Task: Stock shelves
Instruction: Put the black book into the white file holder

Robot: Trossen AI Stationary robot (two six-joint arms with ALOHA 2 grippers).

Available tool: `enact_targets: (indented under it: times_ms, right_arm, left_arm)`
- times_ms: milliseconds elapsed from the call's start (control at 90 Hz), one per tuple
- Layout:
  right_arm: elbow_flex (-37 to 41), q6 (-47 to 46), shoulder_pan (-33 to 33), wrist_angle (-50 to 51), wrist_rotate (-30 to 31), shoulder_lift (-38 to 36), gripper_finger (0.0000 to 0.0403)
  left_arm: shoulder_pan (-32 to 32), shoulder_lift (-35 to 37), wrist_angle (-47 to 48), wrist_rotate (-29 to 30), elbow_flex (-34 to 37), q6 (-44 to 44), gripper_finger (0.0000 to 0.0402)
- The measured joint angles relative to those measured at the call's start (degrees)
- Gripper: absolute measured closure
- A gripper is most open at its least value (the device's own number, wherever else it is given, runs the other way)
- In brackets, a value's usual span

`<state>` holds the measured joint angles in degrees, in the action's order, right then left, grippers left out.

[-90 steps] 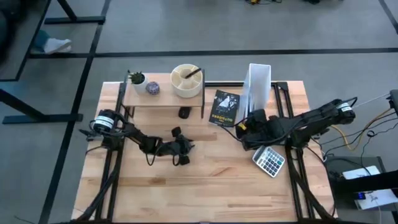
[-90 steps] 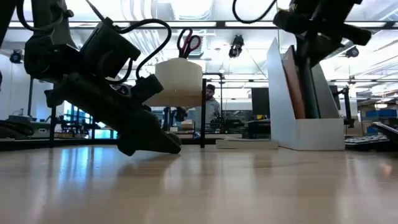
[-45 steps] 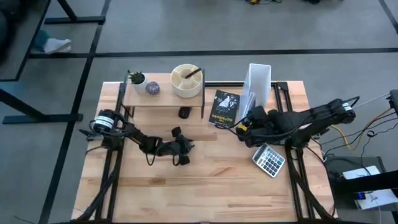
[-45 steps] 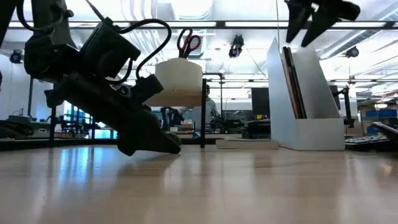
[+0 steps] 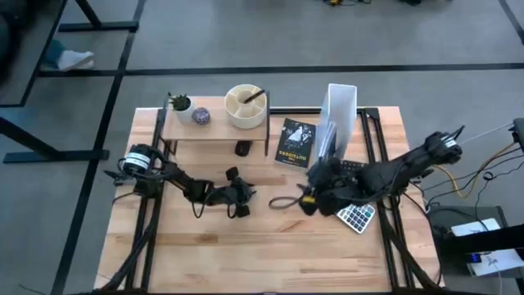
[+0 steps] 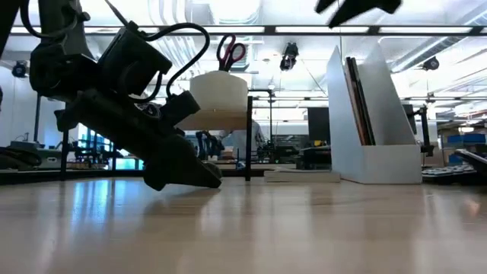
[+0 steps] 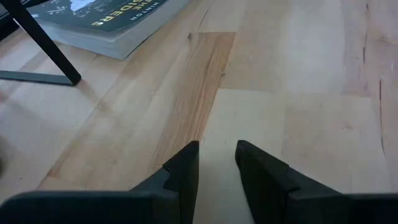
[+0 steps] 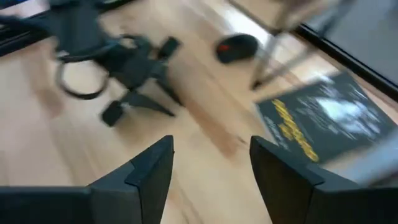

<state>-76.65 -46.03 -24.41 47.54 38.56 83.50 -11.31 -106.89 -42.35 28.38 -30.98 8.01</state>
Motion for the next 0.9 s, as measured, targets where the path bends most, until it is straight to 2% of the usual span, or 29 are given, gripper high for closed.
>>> enact_targets:
  times_ms: [178,556,744,900]
  right_arm:
    - [0.01,8.87,0.5,-7.97,0.14,6.04,0.0229]
    - [-4.17,14.67,7.35,-7.4,0.49,14.89,0.0285]
    - [-4.14,16.4,11.39,-7.43,1.42,17.05,0.0322]
    - [-3.97,12.29,13.81,-7.47,3.54,19.11,0.0362]
  left_arm:
    - [-0.02,0.0,-0.11,-0.02,0.02,0.0,0.0303]
    - [-0.2,2.12,2.78,-3.71,0.06,0.03,0.0303]
    - [-1.09,7.97,13.13,-5.37,0.07,1.94,0.0303]
    - [-1.93,14.8,25.97,-5.48,0.07,5.61,0.0303]
